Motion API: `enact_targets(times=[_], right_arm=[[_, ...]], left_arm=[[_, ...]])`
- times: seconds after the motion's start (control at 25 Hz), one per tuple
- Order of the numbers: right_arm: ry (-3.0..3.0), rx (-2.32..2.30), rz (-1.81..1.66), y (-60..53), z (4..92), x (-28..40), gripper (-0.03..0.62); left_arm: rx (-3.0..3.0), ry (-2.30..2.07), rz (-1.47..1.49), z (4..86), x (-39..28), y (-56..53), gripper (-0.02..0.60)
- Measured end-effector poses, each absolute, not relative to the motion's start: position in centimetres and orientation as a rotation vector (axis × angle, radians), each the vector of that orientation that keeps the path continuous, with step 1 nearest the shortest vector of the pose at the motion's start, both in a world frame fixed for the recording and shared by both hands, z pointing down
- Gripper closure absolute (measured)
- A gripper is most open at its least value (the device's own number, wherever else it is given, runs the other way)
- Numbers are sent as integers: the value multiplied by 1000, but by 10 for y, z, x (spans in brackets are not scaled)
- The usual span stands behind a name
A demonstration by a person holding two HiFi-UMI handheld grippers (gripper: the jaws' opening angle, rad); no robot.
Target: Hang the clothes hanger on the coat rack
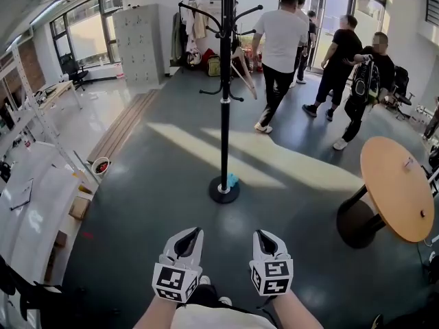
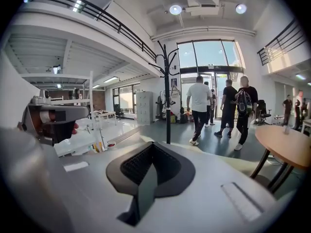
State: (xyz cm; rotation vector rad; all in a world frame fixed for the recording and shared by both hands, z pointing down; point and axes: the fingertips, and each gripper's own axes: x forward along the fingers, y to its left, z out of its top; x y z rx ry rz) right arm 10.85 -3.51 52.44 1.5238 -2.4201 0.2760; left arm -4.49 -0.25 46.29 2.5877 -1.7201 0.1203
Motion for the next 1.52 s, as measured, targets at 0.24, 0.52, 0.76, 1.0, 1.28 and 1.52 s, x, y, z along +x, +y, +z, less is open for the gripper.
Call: enact_targets(times=[0.24,0.52,0.76,1.0,1.28,1.52], right_arm=[[-2463,1522,222,-16,507,105,568],[-2483,1526,201,-1,507,102,568],[-2497,1532,177,10,499,99,569],[-2515,1531,149,14,493,103,569],[-2521,1515,134,17,493,102,569],[-2526,1515,131,19,493,101,569]], left_arm=[[2592,-1740,112,454,-45,13,581],[2602,-1727,117,463,-46,24,581],[2629,-1720,112,460,-45,32,581],[2635,-1734,101,457,-38,36,581],[2632,-1745,97,458,-37,40,581],[2631,-1755,100,459,-39,44,581]])
